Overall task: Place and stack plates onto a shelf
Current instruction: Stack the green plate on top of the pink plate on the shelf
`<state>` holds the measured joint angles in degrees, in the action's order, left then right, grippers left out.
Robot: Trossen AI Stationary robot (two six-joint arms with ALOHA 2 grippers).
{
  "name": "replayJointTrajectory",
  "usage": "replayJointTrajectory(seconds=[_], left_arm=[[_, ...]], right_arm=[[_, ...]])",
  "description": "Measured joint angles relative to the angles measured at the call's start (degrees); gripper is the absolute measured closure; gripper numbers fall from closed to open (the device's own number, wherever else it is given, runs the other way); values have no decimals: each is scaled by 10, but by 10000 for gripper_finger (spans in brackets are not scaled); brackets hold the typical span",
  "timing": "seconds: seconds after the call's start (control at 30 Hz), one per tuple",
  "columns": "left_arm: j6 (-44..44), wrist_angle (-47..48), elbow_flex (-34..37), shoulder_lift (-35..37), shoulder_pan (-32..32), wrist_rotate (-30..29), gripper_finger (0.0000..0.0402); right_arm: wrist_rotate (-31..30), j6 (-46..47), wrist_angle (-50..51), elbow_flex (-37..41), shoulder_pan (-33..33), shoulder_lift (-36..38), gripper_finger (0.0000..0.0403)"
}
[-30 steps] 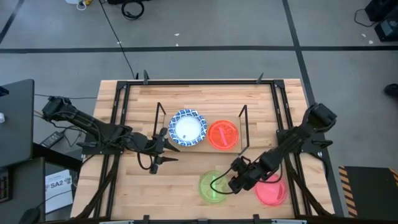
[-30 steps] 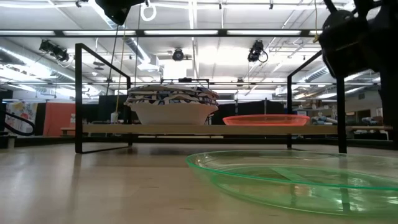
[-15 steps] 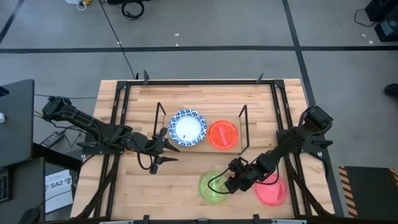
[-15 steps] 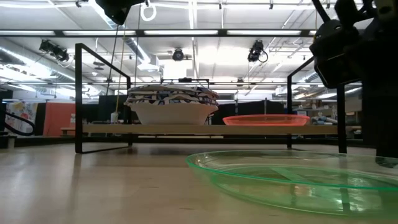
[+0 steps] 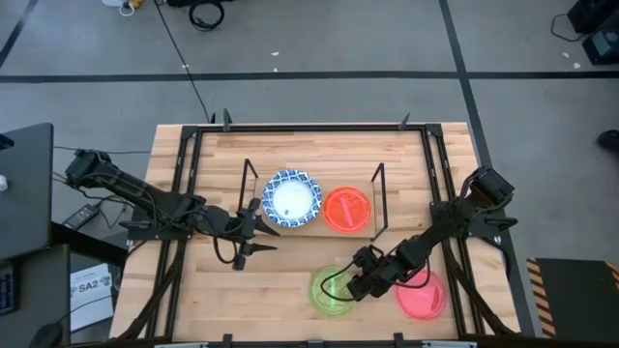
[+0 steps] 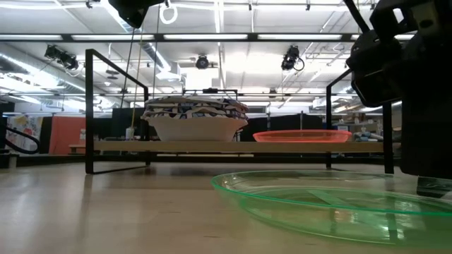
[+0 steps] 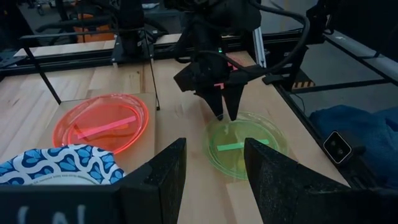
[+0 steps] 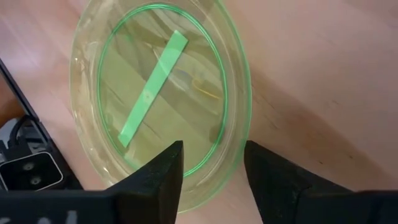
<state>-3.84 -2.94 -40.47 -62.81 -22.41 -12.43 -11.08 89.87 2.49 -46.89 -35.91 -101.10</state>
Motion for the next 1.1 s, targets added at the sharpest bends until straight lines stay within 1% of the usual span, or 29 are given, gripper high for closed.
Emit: replayJointTrajectory(seconds=[0.3,0.5,0.83,1.1], left_arm=[[0,0,0,0,0,0,233],[0,0,0,0,0,0,233],[0,0,0,0,0,0,233],[1,0,0,0,0,0,233]], right_arm=[[-1,0,12,1,0,0,284],[-2,0,15,1,0,0,316],[-3,0,15,2,0,-1,356],[-3,0,14,2,0,-2,373]])
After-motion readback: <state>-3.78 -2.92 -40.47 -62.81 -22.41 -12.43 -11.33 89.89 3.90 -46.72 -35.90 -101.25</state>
